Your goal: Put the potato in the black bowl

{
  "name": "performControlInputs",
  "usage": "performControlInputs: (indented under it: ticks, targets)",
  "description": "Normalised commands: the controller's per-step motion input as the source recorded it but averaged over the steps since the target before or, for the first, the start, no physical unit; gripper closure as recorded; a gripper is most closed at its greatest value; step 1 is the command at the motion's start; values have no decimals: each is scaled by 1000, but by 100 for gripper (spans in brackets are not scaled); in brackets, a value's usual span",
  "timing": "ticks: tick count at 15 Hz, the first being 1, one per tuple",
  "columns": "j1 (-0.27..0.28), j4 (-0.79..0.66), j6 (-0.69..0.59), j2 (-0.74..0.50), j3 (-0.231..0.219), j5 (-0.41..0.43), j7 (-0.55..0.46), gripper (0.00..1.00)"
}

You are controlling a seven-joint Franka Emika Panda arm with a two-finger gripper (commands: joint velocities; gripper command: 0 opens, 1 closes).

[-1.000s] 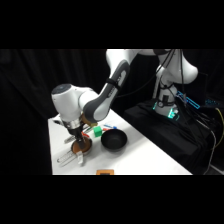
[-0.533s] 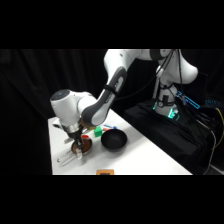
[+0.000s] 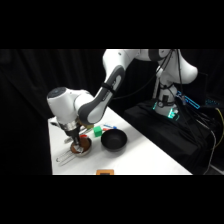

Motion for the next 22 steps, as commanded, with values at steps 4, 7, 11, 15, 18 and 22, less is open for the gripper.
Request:
performControlInputs:
  ticks: [4, 7, 11, 15, 18, 22]
  targets:
    - [44, -79, -344, -388, 7, 12, -115, 95]
    - [90, -245, -337, -550, -9, -58, -56, 95]
    - [74, -489, -214, -612, 19, -81, -13, 95]
    - [45, -801, 8, -685, 57, -96, 11, 95]
    - [14, -925, 179, -709, 73, -82, 19, 95]
    - [-14, -818, 354, -557, 61, -74, 34, 95]
